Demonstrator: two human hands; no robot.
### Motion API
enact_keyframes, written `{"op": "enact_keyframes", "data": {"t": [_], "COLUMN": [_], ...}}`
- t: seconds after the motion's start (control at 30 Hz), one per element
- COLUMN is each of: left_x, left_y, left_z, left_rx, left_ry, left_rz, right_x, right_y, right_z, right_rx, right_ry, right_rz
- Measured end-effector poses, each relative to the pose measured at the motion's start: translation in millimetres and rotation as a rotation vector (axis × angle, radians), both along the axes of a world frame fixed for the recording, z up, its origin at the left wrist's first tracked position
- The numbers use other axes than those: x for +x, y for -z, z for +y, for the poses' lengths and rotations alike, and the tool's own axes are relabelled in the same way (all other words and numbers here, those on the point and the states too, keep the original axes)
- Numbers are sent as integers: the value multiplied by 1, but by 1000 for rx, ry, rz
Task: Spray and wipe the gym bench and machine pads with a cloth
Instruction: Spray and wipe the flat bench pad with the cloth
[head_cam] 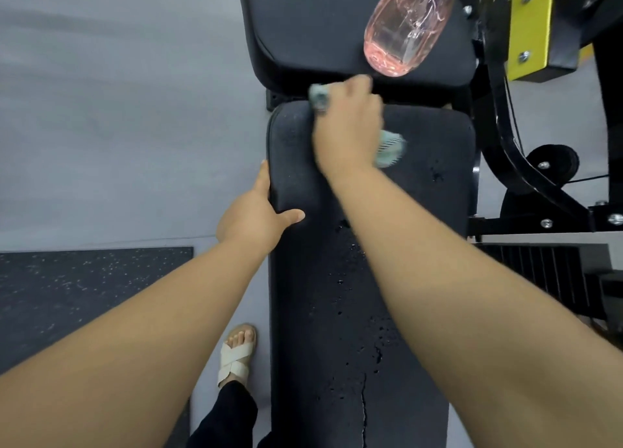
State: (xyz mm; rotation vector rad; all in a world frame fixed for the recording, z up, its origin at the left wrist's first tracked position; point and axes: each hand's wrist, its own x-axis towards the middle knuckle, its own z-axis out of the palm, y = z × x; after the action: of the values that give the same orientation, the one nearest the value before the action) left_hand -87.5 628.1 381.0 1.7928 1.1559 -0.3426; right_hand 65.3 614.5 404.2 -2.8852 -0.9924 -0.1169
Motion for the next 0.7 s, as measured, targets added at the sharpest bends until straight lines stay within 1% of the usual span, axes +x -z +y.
{"op": "enact_keyframes", "data": {"t": [0.1, 0.17, 0.2, 0.27, 0.3, 0.33, 0.4, 0.43, 0.47, 0.5, 0.53, 0.6, 0.67, 0.7], "left_x": [-1, -2, -2, 0, 2, 5, 12, 16, 22, 26, 29, 40, 50, 54], "left_y": [1, -1, -2, -5, -9, -14, -26, -30, -34, -35, -34, -36, -37, -37], "left_z": [0, 0, -1, -7, -13, -22, -40, -48, -57, -62, -64, -67, -69, -69], "left_rx": [-30, -27, -22, -3, 35, 122, 392, 505, 577, 613, 633, 680, 722, 728], "left_ry": [-23, -28, -33, -65, -80, -74, 43, 127, 222, 318, 394, 506, 581, 610], "left_rz": [-53, -58, -55, -40, -26, 0, 49, 38, 21, 23, 44, 93, 132, 150], "right_x": [-31, -11, 6, 38, 55, 67, 72, 64, 51, 33, 12, -16, -7, 10], "right_y": [7, 6, 7, 9, 9, 9, 9, 13, 16, 21, 27, 34, 36, 35], "right_z": [13, -2, -14, -51, -75, -97, -123, -122, -119, -111, -103, -107, -136, -152], "right_rx": [-1, 124, 160, 107, 94, 84, 117, 140, 158, 185, 224, 250, 179, 152], "right_ry": [-384, -483, -466, -282, -153, -11, 289, 398, 456, 442, 347, 12, -331, -434], "right_rz": [21, -18, -51, -21, -19, -15, -20, -10, 11, 34, 37, 8, -32, -71]}}
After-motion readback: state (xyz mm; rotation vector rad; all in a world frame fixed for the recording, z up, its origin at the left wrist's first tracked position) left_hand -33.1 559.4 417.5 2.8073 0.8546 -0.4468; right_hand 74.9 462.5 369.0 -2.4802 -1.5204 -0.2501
